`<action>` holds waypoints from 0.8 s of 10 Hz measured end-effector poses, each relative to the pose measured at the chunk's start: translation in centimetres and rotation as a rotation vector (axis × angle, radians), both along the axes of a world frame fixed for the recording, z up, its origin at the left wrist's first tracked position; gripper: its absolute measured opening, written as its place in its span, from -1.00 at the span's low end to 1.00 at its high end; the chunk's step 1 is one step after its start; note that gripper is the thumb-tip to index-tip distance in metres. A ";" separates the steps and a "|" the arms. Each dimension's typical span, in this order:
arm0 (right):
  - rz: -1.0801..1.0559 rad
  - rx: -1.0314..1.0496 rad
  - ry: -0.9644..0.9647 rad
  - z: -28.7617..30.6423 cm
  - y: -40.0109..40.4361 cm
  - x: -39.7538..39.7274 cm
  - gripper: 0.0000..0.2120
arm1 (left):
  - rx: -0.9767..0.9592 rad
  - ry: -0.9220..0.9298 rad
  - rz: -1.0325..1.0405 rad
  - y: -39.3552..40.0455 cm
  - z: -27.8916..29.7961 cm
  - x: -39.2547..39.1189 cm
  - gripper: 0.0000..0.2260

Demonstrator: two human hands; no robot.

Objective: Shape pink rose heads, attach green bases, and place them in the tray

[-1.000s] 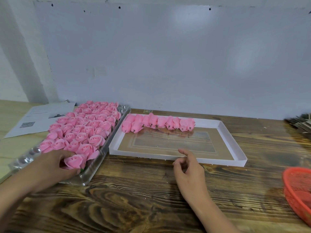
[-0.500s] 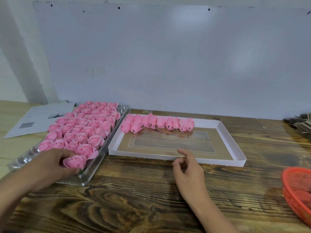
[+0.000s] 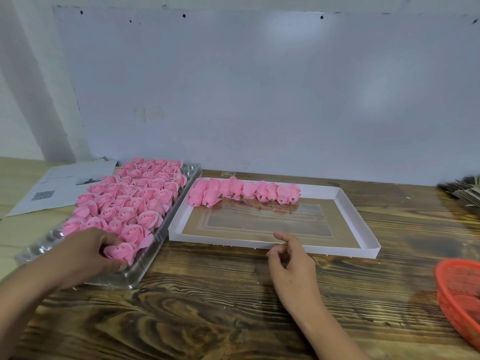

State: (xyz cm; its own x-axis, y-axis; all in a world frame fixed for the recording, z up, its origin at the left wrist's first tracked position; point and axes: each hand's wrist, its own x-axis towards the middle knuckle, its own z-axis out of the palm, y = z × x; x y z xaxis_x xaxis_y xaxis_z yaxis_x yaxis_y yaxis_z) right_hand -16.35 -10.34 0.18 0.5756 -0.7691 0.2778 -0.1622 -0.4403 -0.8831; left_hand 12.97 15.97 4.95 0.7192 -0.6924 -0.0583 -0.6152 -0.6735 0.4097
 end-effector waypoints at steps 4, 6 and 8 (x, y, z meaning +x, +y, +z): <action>0.001 0.019 -0.022 0.2 0.2 -0.1 -0.72 | 0.055 -0.048 0.052 0.1 0.3 -0.6 -0.53; 0.007 0.040 -0.028 0.2 0.1 -0.1 -0.73 | -0.052 -0.085 0.085 1.5 0.9 -2.2 -0.39; 0.021 0.174 -0.182 3.5 -0.5 -1.4 -0.75 | -0.508 -0.437 0.099 0.2 1.2 -7.5 -0.88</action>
